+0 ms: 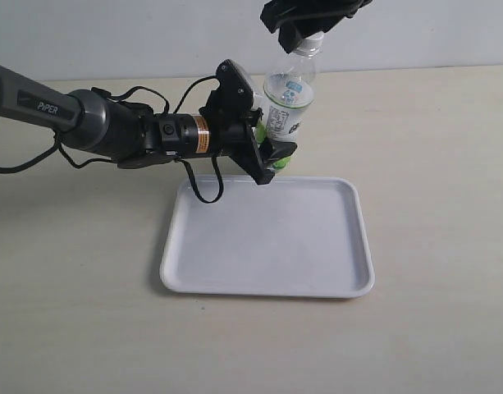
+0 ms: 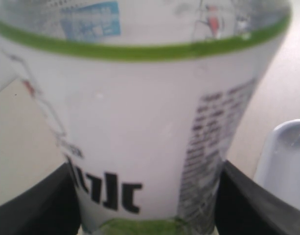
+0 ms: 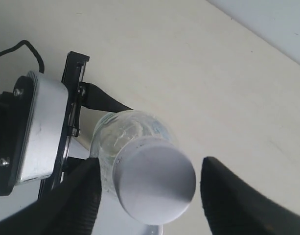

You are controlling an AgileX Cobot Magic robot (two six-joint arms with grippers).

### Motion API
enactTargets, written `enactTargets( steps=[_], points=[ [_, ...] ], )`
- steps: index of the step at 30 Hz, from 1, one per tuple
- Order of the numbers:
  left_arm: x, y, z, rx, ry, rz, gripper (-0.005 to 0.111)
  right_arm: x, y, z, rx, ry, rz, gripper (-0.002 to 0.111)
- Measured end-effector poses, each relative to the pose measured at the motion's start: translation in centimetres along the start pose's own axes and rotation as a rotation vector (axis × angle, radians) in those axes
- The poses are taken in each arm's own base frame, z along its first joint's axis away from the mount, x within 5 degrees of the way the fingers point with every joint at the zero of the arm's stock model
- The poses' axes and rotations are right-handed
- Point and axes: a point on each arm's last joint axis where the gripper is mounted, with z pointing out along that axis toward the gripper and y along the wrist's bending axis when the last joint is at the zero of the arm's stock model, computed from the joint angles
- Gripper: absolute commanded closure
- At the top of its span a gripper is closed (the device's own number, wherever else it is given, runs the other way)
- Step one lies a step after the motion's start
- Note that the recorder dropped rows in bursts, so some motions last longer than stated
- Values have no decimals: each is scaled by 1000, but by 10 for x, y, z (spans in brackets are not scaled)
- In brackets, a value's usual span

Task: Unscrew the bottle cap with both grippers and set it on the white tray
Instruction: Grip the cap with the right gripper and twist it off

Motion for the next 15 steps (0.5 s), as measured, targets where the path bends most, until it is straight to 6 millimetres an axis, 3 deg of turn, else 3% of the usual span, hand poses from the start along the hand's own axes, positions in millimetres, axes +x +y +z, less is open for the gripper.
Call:
enactTargets(
  steps=[11,15],
  points=[
    [0,0,0,1,-2,0,107,0,0,0,-3,4,3,58],
    [0,0,0,1,-2,2,107,3,1,0,-9,28,-23,65]
  ],
)
